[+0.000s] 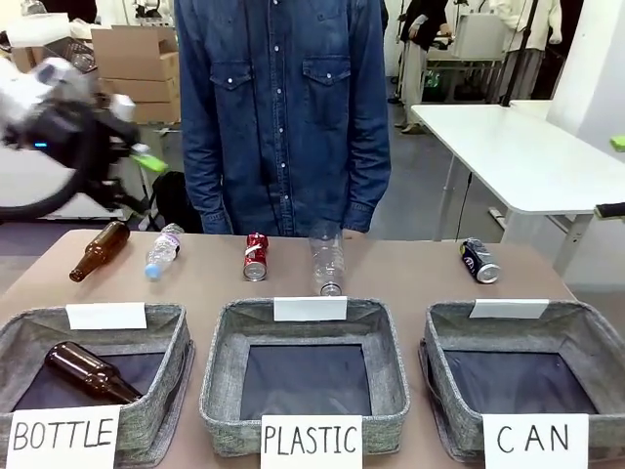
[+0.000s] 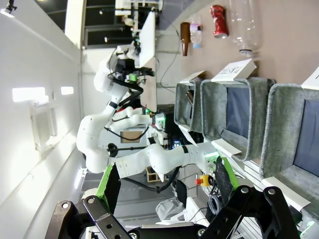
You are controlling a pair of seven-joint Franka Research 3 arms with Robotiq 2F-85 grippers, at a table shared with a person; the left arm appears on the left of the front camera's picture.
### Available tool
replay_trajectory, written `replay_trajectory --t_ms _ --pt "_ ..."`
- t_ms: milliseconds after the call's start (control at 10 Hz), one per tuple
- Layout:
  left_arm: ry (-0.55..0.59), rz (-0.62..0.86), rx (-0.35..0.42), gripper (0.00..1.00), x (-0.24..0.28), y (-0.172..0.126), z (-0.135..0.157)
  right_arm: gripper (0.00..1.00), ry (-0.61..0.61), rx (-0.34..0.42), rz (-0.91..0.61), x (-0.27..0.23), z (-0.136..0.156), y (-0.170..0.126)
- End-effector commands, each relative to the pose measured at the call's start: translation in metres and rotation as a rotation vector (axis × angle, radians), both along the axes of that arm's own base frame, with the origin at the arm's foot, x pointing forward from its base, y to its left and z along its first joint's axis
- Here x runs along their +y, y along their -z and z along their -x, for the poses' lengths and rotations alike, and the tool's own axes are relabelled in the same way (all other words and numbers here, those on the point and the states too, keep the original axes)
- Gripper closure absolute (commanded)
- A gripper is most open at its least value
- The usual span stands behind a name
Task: Sort the can waste into the basket.
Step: Pick up the can waste from the table and place it in the right Fabric basket.
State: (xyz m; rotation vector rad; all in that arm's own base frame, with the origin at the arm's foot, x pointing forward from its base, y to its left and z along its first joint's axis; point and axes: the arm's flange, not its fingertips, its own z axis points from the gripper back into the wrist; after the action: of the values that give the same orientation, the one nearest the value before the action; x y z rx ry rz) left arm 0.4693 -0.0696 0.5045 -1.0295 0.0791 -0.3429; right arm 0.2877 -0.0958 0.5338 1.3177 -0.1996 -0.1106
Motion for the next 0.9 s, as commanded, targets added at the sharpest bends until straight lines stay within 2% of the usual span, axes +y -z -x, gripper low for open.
replay_trajectory --t_ms 0,100,300,400,500,800 --pt "0.054 -0.161 0.057 0.00 -0.041 0.018 -0.030 0.00 -0.007 -0.028 -0.013 0.000 -0.002 -0.001" --pt "0.056 -0.228 0.060 0.00 -0.072 0.034 -0.045 0.00 -0.007 -0.028 -0.013 0.000 -0.002 -0.001" --pt "0.009 -0.361 0.018 0.00 -0.119 0.064 -0.071 0.00 -0.007 -0.028 -0.013 0.000 -0.002 -0.001" --pt "-0.050 -0.442 -0.028 0.00 -0.138 0.080 -0.087 0.00 -0.007 -0.028 -0.013 0.000 -0.002 -0.001" --pt "-0.076 -0.502 -0.049 0.00 -0.150 0.092 -0.101 0.00 -0.007 -0.028 -0.013 0.000 -0.002 -0.001" --pt "-0.174 -0.698 -0.188 0.00 -0.176 0.137 -0.134 0.00 -0.007 -0.028 -0.013 0.000 -0.002 -0.001"
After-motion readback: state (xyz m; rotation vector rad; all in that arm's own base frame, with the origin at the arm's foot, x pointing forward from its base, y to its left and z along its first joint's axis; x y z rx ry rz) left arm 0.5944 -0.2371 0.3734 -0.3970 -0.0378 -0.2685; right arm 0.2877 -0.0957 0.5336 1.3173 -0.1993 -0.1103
